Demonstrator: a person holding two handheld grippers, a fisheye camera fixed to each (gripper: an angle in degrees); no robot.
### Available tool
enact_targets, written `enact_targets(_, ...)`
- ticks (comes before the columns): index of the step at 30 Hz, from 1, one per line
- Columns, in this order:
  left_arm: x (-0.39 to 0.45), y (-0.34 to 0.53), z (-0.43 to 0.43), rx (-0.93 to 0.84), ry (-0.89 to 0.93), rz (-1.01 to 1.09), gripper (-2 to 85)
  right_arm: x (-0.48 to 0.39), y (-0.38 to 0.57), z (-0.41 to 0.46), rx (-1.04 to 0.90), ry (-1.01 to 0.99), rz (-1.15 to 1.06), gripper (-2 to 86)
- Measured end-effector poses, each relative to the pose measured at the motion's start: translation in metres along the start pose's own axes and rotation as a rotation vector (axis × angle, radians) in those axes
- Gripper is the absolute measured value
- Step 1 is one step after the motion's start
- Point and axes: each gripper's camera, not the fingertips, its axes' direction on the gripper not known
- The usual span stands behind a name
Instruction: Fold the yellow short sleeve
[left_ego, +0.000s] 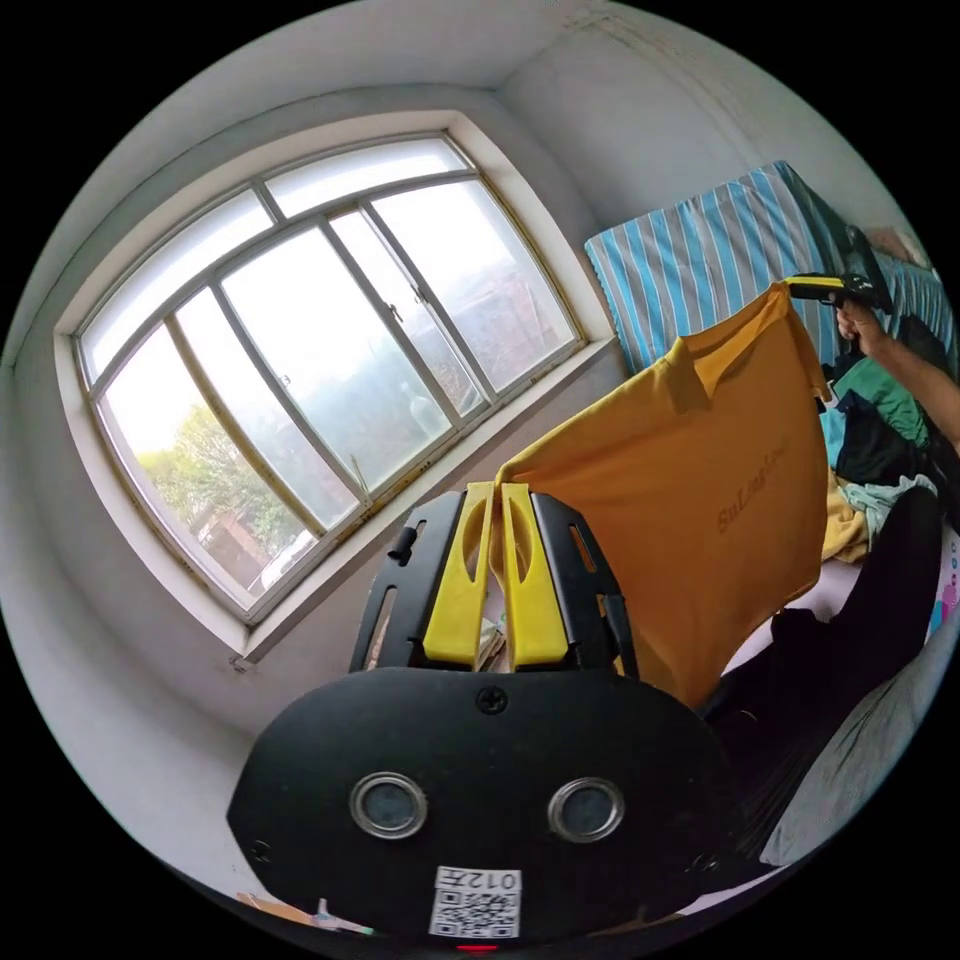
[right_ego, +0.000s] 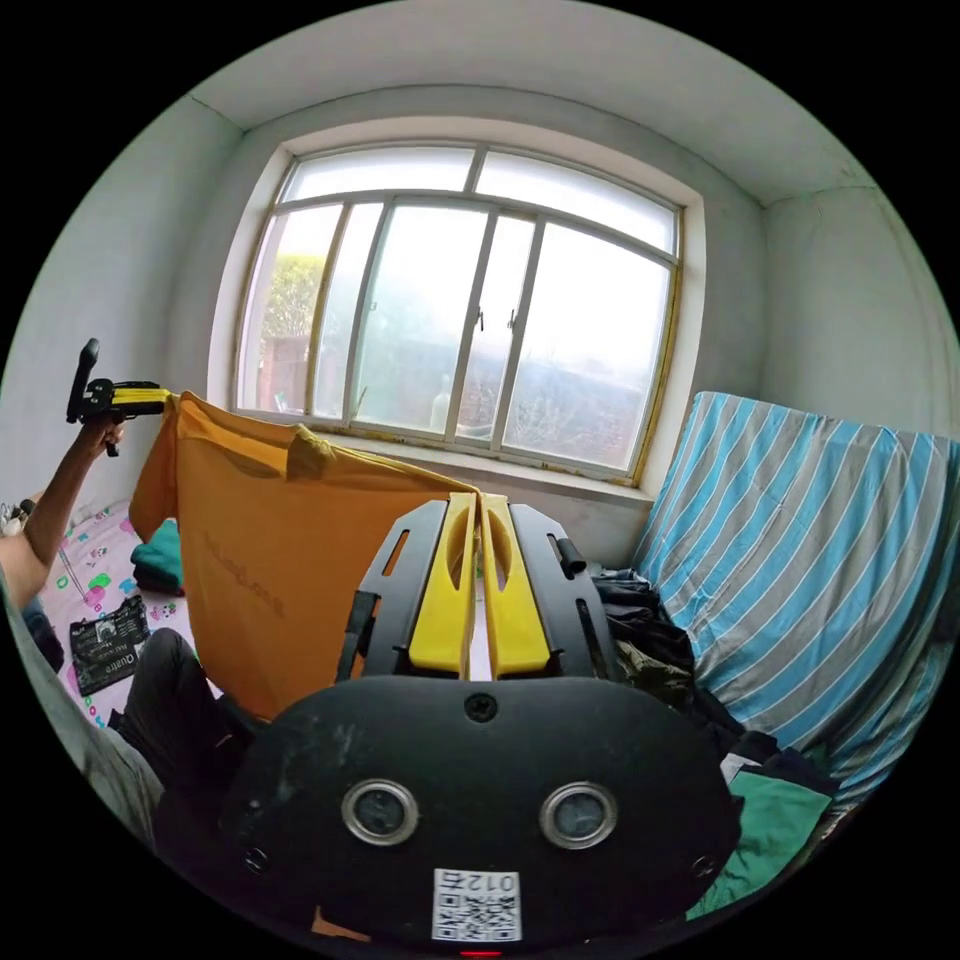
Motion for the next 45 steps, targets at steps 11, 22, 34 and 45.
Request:
enact_targets(11, -0.038, -0.034, 0.299, -0.26, 0.192, -0.098, -0.1, 0.122, 0.034, 0.271, -0.318, 0.006, 0.128, -1.0)
enact_targets(22, -0.08, -0.048, 0.647, -0.603, 0.349, -0.2, 0.0, 0.252, 0.079, 0.569, -0.679, -0.044, 0.204, -1.0)
enact_targets(34, -0.161, -0.085, 0.961, -0.793, 0.342, -0.262, 0.1, 0.395, 0.073, 0.844, -0.806, -0.047, 0.227, -0.9)
enact_targets(45, -0.224, -0.078, 1.15, -0.869, 0.257, -0.391, 1.6, 0.495, 0.057, 1.02, -0.966, 0.003, 0.215, 4.7)
